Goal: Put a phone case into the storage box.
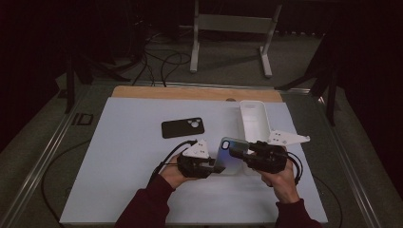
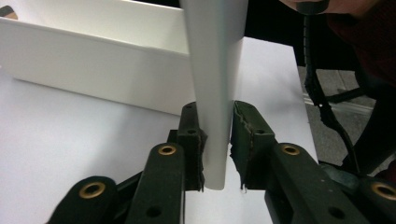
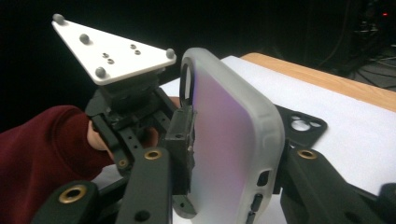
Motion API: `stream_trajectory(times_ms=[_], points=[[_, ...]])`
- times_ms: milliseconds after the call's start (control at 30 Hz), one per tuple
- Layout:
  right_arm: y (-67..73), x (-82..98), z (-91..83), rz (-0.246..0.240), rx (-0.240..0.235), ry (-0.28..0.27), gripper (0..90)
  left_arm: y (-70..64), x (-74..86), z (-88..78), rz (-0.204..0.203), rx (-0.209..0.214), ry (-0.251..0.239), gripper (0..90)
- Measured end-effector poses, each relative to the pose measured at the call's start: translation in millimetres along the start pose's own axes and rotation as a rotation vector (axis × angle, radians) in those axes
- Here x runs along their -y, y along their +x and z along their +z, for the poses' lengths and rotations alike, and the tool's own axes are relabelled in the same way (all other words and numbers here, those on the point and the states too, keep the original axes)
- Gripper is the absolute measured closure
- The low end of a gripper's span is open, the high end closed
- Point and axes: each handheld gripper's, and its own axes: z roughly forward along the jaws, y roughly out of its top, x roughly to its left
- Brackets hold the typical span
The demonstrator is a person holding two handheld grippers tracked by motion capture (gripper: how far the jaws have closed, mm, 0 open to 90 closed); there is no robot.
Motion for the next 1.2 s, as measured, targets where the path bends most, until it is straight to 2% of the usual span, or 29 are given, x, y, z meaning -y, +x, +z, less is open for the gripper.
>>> stream_trajectory(times_ms=[133,167,200,233,367,433,467,733,767,1067,1200], points=[[-0.8,-1.0,-1.6,-0.010,-0.044,-0.002,62.7,-0.1,0.8,-1.0,0.003,0.030,-0.011,77.1],[-0.8,-1.0,-1.6,-0.010,-0.044,-0.002,62.7,-0.1,0.8,-1.0,0.003,0.030,-0.011,80.6],[-1.1,-1.1,-1.7,-0.010,-0.058,-0.002,46.9,-1.5,0.3,-3.4,0.007,0.003,-0.029,80.6],[-0.7,-1.5,-2.2,-0.041,0.028,0.031,41.4,-0.3,0.3,-4.9,0.007,-0.002,-0.030,81.0],[-0.8,-0.6,-4.8,-0.027,0.090,0.022,32.0,2.0,0.1,-7.9,-0.005,-0.040,-0.032,81.1],[-1.1,-0.5,-5.2,-0.024,0.099,0.016,29.8,2.1,-0.1,-8.3,-0.007,-0.055,-0.029,81.1],[-0.9,-0.7,-5.5,-0.015,0.118,0.009,26.8,2.1,0.0,-8.4,-0.008,-0.060,-0.029,81.1],[2.5,-4.0,-5.0,0.010,0.193,-0.012,16.1,2.8,-1.3,-7.7,-0.030,-0.164,-0.008,81.1],[3.7,-4.5,-4.3,0.015,0.207,-0.014,15.2,3.2,-1.2,-7.6,-0.033,-0.167,-0.007,81.1],[7.9,-5.7,2.8,0.023,0.271,-0.015,13.9,6.0,-1.6,-7.0,-0.075,-0.227,-0.010,81.1],[10.5,-7.3,6.6,0.017,0.316,-0.023,13.8,5.2,-2.5,-5.6,-0.093,-0.243,-0.010,81.1]])
